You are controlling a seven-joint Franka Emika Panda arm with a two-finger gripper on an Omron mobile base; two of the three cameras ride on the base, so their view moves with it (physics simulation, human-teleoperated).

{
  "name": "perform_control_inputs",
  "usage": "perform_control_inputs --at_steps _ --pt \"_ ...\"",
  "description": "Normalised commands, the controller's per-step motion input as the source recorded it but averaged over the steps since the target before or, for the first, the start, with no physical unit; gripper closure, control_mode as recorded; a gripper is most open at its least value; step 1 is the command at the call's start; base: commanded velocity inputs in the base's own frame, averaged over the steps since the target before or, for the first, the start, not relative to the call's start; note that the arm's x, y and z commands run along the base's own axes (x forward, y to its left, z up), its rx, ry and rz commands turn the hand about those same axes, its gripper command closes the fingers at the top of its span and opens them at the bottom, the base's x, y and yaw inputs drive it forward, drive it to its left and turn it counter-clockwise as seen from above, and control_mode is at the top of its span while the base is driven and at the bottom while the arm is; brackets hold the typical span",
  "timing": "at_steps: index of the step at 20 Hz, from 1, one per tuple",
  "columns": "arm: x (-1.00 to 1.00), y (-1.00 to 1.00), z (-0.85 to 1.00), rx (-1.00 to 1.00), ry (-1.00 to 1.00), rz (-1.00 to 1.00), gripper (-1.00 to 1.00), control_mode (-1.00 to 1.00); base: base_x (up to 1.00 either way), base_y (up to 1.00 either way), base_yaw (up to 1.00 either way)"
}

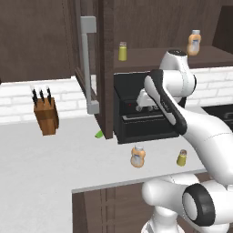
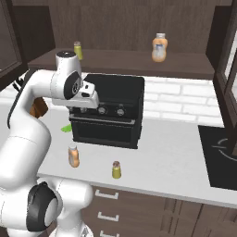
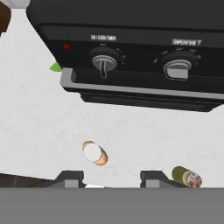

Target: Put the shaker and condiment bottle from the counter next to their counterparts in the cabinet.

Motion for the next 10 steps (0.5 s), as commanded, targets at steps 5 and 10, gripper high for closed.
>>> perform_control_inputs --at_steps 5,10 --pt "0.00 -0.02 -0.11 -0.02 0.00 0.00 -1.00 -1.00 0.00 0.00 0.00" --pt "0.00 -0.18 -0.01 -0.02 0.00 -0.01 -1.00 -1.00 0.00 0.00 0.00"
